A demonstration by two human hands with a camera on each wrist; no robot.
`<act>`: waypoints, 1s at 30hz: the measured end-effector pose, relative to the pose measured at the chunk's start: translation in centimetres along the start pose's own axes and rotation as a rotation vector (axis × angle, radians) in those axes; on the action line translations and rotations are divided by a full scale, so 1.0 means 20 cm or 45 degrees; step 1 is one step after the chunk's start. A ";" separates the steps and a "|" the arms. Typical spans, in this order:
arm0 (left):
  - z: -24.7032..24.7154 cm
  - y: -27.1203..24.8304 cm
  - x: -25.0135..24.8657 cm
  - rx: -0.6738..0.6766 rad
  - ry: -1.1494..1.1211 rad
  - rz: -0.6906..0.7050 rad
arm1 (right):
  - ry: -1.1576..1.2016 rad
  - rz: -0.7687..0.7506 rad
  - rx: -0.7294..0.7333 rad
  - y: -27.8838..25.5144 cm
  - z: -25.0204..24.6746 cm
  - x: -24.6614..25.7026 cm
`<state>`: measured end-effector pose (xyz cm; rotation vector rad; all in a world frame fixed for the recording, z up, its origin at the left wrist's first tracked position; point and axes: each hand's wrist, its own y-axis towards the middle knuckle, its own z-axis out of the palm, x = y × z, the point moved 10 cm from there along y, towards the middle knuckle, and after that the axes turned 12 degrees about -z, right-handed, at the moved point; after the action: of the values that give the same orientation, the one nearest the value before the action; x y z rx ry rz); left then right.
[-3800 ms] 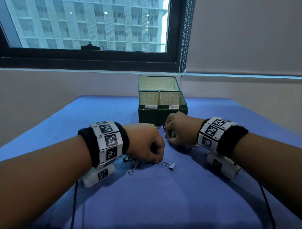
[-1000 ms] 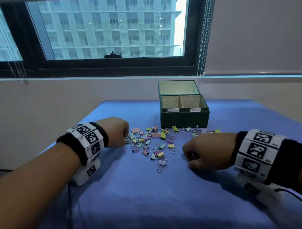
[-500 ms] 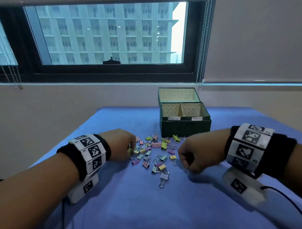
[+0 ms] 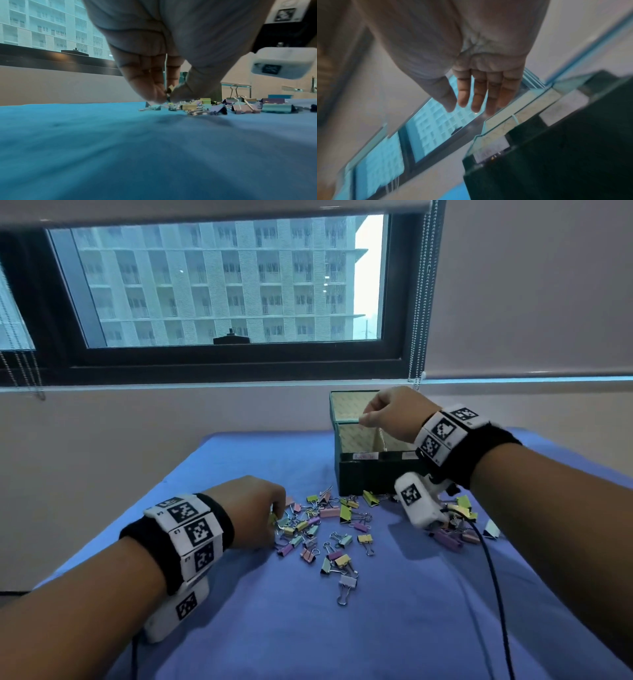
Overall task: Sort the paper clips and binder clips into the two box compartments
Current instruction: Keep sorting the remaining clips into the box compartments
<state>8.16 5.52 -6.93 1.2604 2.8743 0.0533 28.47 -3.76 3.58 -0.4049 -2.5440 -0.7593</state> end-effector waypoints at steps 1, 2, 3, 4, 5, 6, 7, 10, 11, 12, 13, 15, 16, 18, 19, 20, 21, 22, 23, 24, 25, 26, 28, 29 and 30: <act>-0.02 0.00 0.00 -0.032 -0.036 0.005 | -0.015 -0.048 0.043 -0.05 0.01 0.04; -0.05 0.00 0.00 -0.065 -0.070 0.006 | -0.086 -0.118 0.145 -0.12 0.04 0.09; -0.07 0.00 0.00 -0.093 -0.104 0.001 | -0.214 -0.196 0.307 -0.21 0.09 0.13; -0.10 0.00 0.00 -0.116 -0.131 -0.002 | -0.352 -0.265 0.507 -0.31 0.16 0.16; -0.13 0.01 -0.01 -0.134 -0.148 -0.002 | -0.460 -0.313 0.711 -0.42 0.24 0.18; -0.16 0.03 -0.02 -0.150 -0.165 0.000 | -0.528 -0.332 0.867 -0.51 0.30 0.17; -0.19 0.05 -0.03 -0.165 -0.181 0.006 | -0.565 -0.342 0.943 -0.58 0.33 0.16; -0.30 0.14 -0.15 -0.205 -0.208 0.054 | -0.569 -0.388 0.862 -0.60 0.36 0.14; -0.34 0.18 -0.21 -0.218 -0.232 0.079 | -0.551 -0.388 0.830 -0.59 0.37 0.12; -0.38 0.22 -0.27 -0.244 -0.269 0.100 | -0.538 -0.368 0.816 -0.58 0.38 0.10; -0.43 0.27 -0.33 -0.284 -0.313 0.113 | -0.522 -0.348 0.807 -0.56 0.39 0.08; -0.51 0.36 -0.42 -0.362 -0.393 0.108 | -0.479 -0.316 0.787 -0.54 0.40 0.03; -0.53 0.40 -0.46 -0.384 -0.419 0.094 | -0.459 -0.313 0.782 -0.54 0.41 0.02; -0.53 0.48 -0.53 -0.359 -0.408 0.049 | -0.426 -0.327 0.772 -0.54 0.41 0.02; -0.51 0.52 -0.55 -0.327 -0.364 0.023 | -0.402 -0.347 0.760 -0.55 0.41 0.03; -0.49 0.55 -0.56 -0.306 -0.308 -0.001 | -0.370 -0.366 0.756 -0.55 0.41 0.04; -0.47 0.56 -0.56 -0.306 -0.261 -0.022 | -0.343 -0.379 0.766 -0.56 0.41 0.06; -0.47 0.56 -0.56 -0.326 -0.245 -0.033 | -0.322 -0.389 0.781 -0.56 0.41 0.07; -0.49 0.54 -0.54 -0.356 -0.253 -0.033 | -0.318 -0.394 0.795 -0.56 0.41 0.07; -0.50 0.51 -0.52 -0.380 -0.264 -0.027 | -0.331 -0.398 0.803 -0.56 0.41 0.07; -0.50 0.47 -0.49 -0.375 -0.258 -0.027 | -0.351 -0.400 0.804 -0.56 0.41 0.06; -0.48 0.42 -0.46 -0.330 -0.226 -0.033 | -0.371 -0.404 0.801 -0.55 0.41 0.05; -0.37 0.33 -0.35 -0.120 -0.095 -0.065 | -0.405 -0.421 0.783 -0.55 0.41 0.05; -0.29 0.27 -0.30 0.009 -0.010 -0.090 | -0.415 -0.438 0.760 -0.55 0.41 0.05; -0.22 0.22 -0.24 0.118 0.088 -0.109 | -0.426 -0.457 0.737 -0.55 0.41 0.06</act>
<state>14.52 4.86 -2.52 1.1701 3.0191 -0.0371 20.42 -7.64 -6.86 0.1335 -3.0335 -0.0328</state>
